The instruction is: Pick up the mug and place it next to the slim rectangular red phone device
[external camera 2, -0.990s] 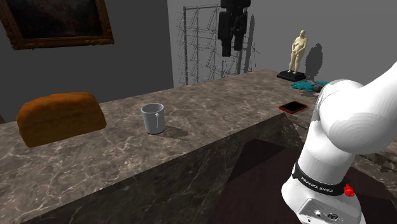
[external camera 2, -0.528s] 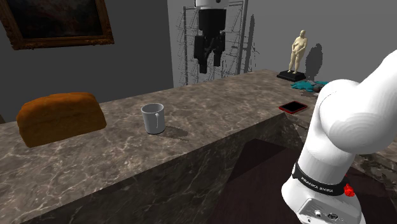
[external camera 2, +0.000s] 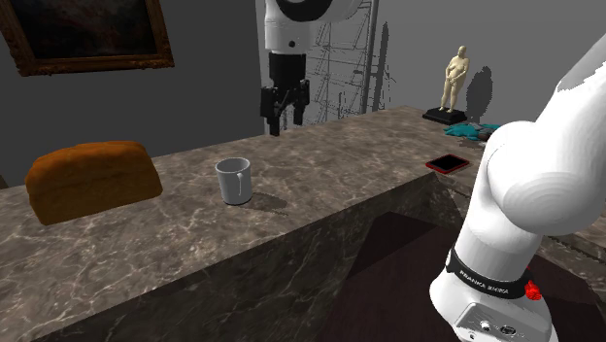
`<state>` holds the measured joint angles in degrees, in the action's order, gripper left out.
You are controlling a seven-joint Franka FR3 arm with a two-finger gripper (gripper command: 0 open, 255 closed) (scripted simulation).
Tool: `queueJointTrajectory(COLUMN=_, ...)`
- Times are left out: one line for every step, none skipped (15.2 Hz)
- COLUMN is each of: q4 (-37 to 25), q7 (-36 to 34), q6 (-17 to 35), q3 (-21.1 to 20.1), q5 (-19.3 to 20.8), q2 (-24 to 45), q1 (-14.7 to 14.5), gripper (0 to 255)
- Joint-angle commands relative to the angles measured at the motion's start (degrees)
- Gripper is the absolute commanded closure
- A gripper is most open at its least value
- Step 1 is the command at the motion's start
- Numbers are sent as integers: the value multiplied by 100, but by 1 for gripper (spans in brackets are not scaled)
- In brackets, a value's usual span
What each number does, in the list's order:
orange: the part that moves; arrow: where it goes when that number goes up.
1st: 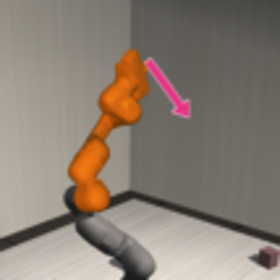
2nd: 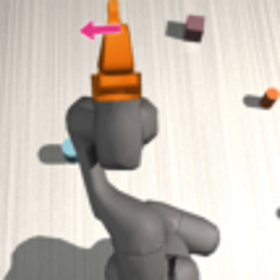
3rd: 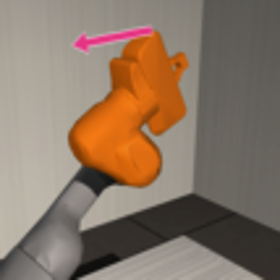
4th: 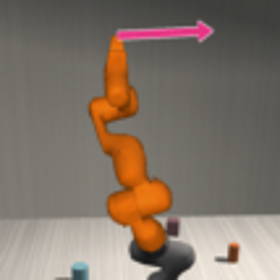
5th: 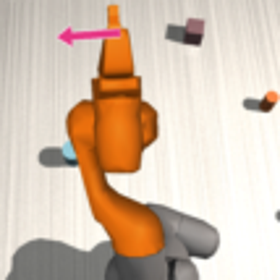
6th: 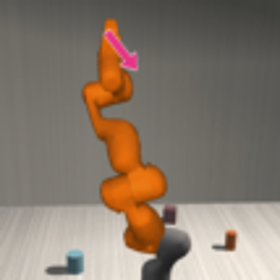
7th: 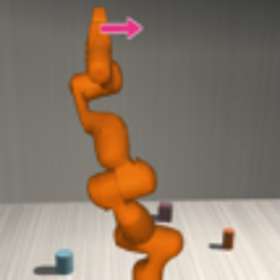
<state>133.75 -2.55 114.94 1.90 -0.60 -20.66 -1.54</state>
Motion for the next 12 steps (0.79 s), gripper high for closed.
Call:
queueJointTrajectory(q4=-104, q7=2, q6=362, q3=11, q5=-57, q2=409, q1=-14, gripper=0)
queueJointTrajectory(q4=-183, q7=6, q6=513, q3=16, q5=-87, q2=616, q1=-21, gripper=0)
queueJointTrajectory(q4=-269, q7=11, q6=657, q3=21, q5=-118, q2=823, q1=-27, gripper=0)
queueJointTrajectory(q4=-363, q7=18, q6=794, q3=25, q5=-151, q2=1033, q1=-33, gripper=0)
queueJointTrajectory(q4=-466, q7=26, q6=925, q3=29, q5=-185, q2=1243, q1=-38, gripper=0)
queueJointTrajectory(q4=-576, q7=35, q6=1049, q3=32, q5=-221, q2=1455, q1=-44, gripper=0)
queueJointTrajectory(q4=-694, q7=46, q6=1166, q3=34, q5=-258, q2=1668, q1=-48, gripper=0)
queueJointTrajectory(q4=-820, q7=57, q6=1275, q3=35, q5=-296, q2=1881, q1=-51, gripper=0)
queueJointTrajectory(q4=-953, q7=69, q6=1378, q3=35, q5=-334, q2=2095, q1=-53, gripper=0)
queueJointTrajectory(q4=-1094, q7=81, q6=1473, q3=34, q5=-374, q2=2309, q1=-54, gripper=0)
queueJointTrajectory(q4=-1243, q7=94, q6=1560, q3=31, q5=-413, q2=2523, q1=-54, gripper=0)
queueJointTrajectory(q4=-1291, q7=98, q6=1586, q3=29, q5=-426, q2=2590, q1=-52, gripper=0)
